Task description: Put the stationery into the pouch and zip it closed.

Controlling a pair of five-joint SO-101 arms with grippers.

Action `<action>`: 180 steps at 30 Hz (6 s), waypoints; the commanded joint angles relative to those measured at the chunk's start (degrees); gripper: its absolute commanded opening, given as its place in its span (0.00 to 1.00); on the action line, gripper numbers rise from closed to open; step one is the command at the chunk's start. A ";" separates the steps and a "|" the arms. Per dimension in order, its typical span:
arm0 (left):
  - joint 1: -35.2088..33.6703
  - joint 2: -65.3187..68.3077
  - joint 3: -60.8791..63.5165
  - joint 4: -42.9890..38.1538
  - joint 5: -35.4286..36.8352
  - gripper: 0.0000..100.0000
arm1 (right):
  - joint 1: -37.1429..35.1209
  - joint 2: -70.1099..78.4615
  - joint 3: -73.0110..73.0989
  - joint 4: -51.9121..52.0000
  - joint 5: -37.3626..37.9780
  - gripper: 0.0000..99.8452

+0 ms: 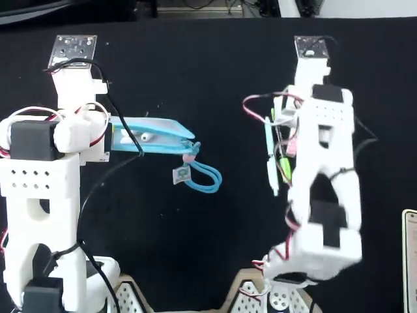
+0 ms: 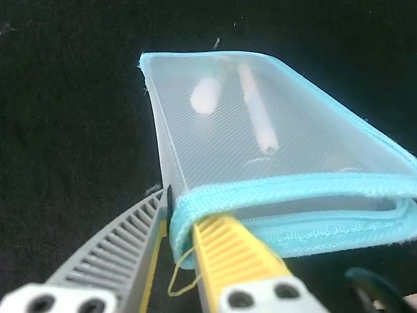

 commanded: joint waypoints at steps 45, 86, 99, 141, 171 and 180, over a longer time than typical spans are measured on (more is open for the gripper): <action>0.48 -0.70 -1.98 -0.18 -0.09 0.03 | 4.92 63.16 -91.30 36.22 -10.11 0.01; 0.31 -0.70 -1.89 -0.09 -0.09 0.03 | 2.55 44.35 -55.78 27.25 14.15 0.11; 0.22 -0.70 -1.89 -0.09 -0.09 0.03 | 4.04 48.13 -56.04 26.99 16.70 0.12; 0.40 -0.70 -1.89 0.00 -0.09 0.03 | 14.86 55.34 -72.66 34.20 17.32 0.12; 0.40 -0.70 -1.89 0.00 -0.09 0.03 | 10.37 4.44 -28.79 35.69 14.68 0.01; 0.40 -0.70 -1.80 0.00 -0.09 0.03 | -3.25 -27.74 -0.75 28.13 14.15 0.01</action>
